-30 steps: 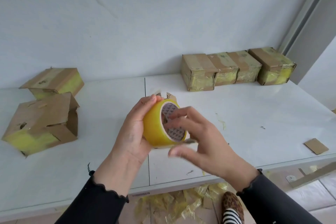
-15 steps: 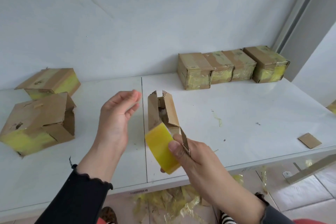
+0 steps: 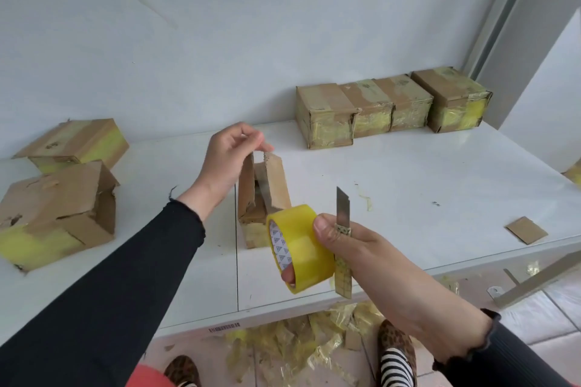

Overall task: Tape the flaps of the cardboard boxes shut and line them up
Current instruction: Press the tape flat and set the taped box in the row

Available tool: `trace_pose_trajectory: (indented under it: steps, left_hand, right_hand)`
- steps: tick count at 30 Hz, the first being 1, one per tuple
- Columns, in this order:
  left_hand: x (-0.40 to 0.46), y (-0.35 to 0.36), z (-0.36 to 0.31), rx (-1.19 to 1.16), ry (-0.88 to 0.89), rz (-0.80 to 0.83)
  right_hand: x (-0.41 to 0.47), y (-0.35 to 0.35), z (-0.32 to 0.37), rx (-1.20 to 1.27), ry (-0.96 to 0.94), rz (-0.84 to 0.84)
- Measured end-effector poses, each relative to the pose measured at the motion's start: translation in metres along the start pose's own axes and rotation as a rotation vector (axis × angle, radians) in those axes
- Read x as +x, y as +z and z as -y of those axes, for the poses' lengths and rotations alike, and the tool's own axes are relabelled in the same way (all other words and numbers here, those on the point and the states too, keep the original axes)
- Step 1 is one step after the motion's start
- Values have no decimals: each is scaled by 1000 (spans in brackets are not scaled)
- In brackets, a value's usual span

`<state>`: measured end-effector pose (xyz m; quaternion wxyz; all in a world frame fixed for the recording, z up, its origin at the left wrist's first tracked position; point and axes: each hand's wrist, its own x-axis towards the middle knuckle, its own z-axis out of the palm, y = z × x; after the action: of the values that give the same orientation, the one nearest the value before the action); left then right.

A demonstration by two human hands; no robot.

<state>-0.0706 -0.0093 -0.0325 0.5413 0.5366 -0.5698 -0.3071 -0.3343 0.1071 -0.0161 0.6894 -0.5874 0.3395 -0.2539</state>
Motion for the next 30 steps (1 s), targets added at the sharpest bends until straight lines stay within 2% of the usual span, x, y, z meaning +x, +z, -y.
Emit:
trace_pose_trajectory:
  steps: [3, 6, 8, 10, 13, 18, 24, 30]
  left_hand:
    - [3, 15, 12, 57, -39, 36]
    - [-7, 31, 22, 45, -88, -114]
    - [-14, 39, 26, 107, -82, -237]
    - [-17, 42, 27, 204, -54, -295]
    - [-13, 39, 28, 303, -37, -273]
    - [-13, 39, 33, 206, -101, -355]
    - [-4, 36, 36, 195, -140, -346]
    - [-5, 36, 39, 169, -137, -387]
  right_hand:
    - [3, -8, -3, 18, 19, -48]
    - [5, -17, -1, -11, 17, -81]
    - [5, -22, 1, -6, 10, -85]
    - [4, -22, 1, -20, -1, -73]
    - [2, -17, -1, -94, -13, -66]
    - [2, -11, 8, -103, -4, -63]
    - [14, -14, 2, -222, 17, -143]
    - [20, -14, 1, -200, 51, -147]
